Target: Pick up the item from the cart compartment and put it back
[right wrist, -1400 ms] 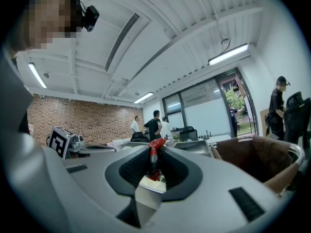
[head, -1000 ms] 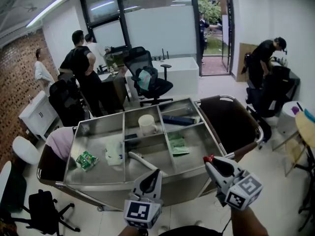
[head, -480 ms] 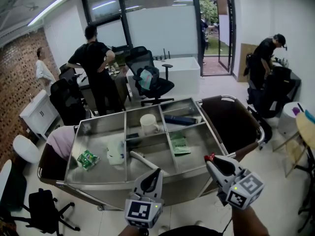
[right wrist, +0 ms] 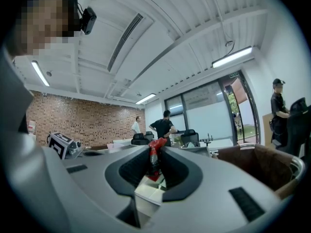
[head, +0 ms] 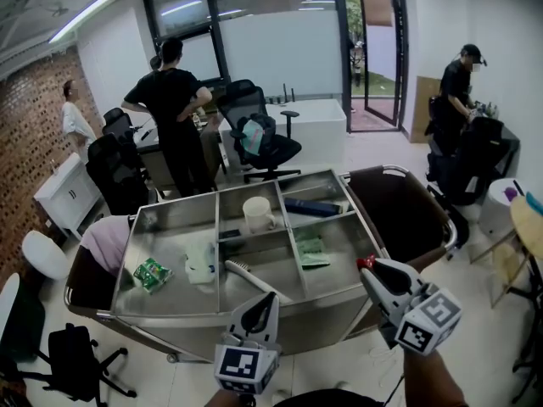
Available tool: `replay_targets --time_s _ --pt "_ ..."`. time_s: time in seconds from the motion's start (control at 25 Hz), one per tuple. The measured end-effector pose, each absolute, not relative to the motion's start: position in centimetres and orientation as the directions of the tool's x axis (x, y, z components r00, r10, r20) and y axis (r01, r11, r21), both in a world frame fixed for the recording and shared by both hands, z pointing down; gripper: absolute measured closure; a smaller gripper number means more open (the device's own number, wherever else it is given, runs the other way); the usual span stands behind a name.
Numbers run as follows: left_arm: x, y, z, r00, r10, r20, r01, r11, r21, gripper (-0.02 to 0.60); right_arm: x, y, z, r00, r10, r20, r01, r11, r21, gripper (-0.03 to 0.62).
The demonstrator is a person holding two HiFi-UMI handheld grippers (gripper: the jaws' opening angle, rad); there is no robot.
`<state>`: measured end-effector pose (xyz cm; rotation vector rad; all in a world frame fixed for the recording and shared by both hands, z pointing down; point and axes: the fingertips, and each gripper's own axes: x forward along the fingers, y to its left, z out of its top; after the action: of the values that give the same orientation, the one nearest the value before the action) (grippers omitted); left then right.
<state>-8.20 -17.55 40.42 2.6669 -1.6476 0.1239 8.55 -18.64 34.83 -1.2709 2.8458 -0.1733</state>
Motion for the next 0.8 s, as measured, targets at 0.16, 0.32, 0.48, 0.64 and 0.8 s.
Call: replay_targets --time_s 0.16,0.32,0.48,0.64,0.8 --pt "-8.4 -17.5 40.5 0.443 -0.893 0.080 -0.894 -0.447 -0.040 0.581 8.7 -19.1 32.6 -0.673 -0.739 0.006 -0.738 0.671 -0.073 0.513" --pt "-8.2 -17.3 40.2 0.440 -0.894 0.084 -0.895 -0.444 -0.039 0.581 8.7 -20.1 30.9 -0.682 -0.732 0.012 -0.732 0.681 -0.034 0.511" --pt "-8.2 -17.1 40.2 0.440 -0.894 0.087 -0.895 -0.444 -0.041 0.581 8.7 -21.6 29.8 -0.693 -0.721 0.015 -0.720 0.692 -0.052 0.512" --pt "-8.2 -17.0 40.3 0.440 -0.894 0.088 -0.895 -0.444 -0.042 0.581 8.7 -23.3 28.7 -0.684 -0.729 0.019 -0.730 0.683 -0.029 0.512" --pt "-8.3 -17.1 40.4 0.440 -0.895 0.075 -0.895 -0.444 -0.046 0.581 8.0 -25.3 27.8 -0.680 -0.731 0.062 -0.730 0.682 0.034 0.512"
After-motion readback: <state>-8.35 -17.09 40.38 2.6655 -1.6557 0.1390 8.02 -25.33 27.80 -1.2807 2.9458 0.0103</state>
